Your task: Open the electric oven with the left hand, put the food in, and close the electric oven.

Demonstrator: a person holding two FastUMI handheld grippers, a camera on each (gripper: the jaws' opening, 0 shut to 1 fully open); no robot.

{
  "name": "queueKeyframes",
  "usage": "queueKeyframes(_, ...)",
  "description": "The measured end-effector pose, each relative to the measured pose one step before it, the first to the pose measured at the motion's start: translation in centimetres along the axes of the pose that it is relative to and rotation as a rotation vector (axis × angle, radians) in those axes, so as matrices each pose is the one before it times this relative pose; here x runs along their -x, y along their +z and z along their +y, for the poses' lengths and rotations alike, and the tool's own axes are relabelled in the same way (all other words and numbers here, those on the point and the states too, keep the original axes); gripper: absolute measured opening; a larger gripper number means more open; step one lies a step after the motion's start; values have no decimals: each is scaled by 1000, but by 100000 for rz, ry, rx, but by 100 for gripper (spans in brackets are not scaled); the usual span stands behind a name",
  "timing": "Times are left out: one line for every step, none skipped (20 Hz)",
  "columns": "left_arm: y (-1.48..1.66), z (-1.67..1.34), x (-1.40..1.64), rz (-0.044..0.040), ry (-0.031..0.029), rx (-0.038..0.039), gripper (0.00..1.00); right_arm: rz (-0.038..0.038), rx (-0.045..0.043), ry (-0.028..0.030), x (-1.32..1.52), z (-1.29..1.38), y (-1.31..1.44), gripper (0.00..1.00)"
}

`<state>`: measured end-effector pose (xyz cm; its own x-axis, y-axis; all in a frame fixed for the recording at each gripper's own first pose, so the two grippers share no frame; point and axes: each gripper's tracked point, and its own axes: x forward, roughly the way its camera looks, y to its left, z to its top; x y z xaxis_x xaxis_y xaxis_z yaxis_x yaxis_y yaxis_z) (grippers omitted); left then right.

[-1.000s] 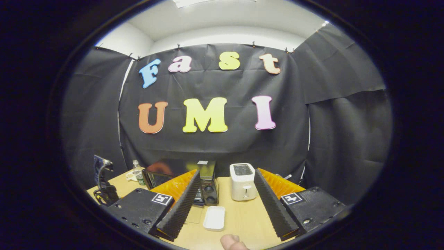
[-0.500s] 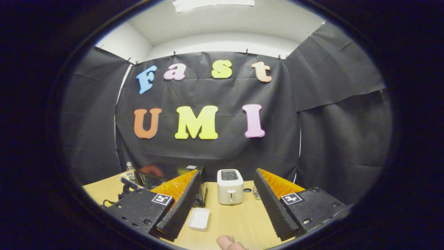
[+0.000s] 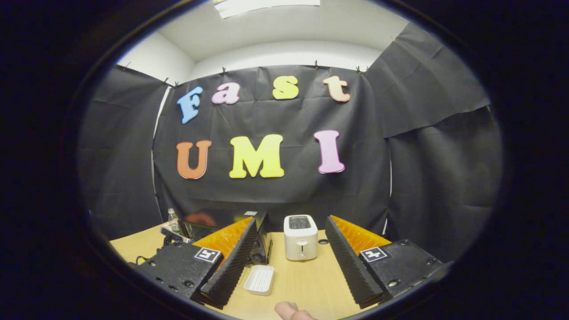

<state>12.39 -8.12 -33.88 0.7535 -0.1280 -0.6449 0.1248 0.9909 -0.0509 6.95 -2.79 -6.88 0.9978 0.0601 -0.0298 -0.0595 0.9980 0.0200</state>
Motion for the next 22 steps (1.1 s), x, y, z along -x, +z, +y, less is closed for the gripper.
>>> queueKeyframes(-145,-22,-54,469,491,1013,93,705,-183,385,-74,12,-390,99)
queueKeyframes(-356,2,77,1178,444,875,94,646,-66,26,69,-122,-232,99)
queueKeyframes(-438,-289,7,1004,-1274,1435,94,132,184,-126,161,-172,-6,99)
queueKeyframes(-472,-699,-152,1103,-2401,1790,94,-291,222,-252,90,-171,14,99)
queueKeyframes(-115,-148,-255,505,264,613,94,-189,-4,-331,-143,-141,-104,99)
queueKeyframes(-117,228,203,756,393,499,95,-84,-412,60,55,-96,56,99)
queueKeyframes(154,30,-149,32,587,203,94,-1,-444,202,40,-46,-19,99)
queueKeyframes(85,13,-101,262,426,-80,94,411,18,29,-46,4,-156,99)
queueKeyframes(890,126,61,-3655,1393,-1952,94,558,-73,148,11,-135,-184,99)
queueKeyframes(-28,12,23,1190,265,-1339,94,322,-389,95,53,-47,-79,99)
queueKeyframes(26,91,-29,627,387,61,94,288,-308,-96,-48,-59,-84,99)
queueKeyframes(29,1,4,198,309,359,94,209,-104,-168,130,-158,37,99)
queueKeyframes(204,-25,139,-427,150,-475,94,-72,112,-180,14,-151,-89,99)
queueKeyframes(229,-51,161,-918,125,-218,94,-292,45,-454,41,-134,71,99)
queueKeyframes(220,9,146,-1035,219,-99,94,-372,86,-158,-11,-40,102,99)
queueKeyframes(302,-4,269,-1357,402,-14,94,-309,-61,48,5,-61,116,99)
queueKeyframes(538,22,281,-1686,546,-377,94,103,-104,47,53,27,-95,99)
queueKeyframes(652,80,376,-1899,456,-142,94,122,-134,81,22,18,-52,99)
queueKeyframes(928,75,345,-2428,129,-450,94,111,-144,73,-115,-13,-114,99)
queueKeyframes(1101,194,415,-3320,257,-605,94,59,-169,-105,-53,-28,28,99)
queueKeyframes(1667,322,187,-5562,232,-751,95,140,-121,-110,119,-60,-1,99)
queueKeyframes(1114,828,344,-4798,278,-280,95,27,-209,-128,-40,-26,-45,99)
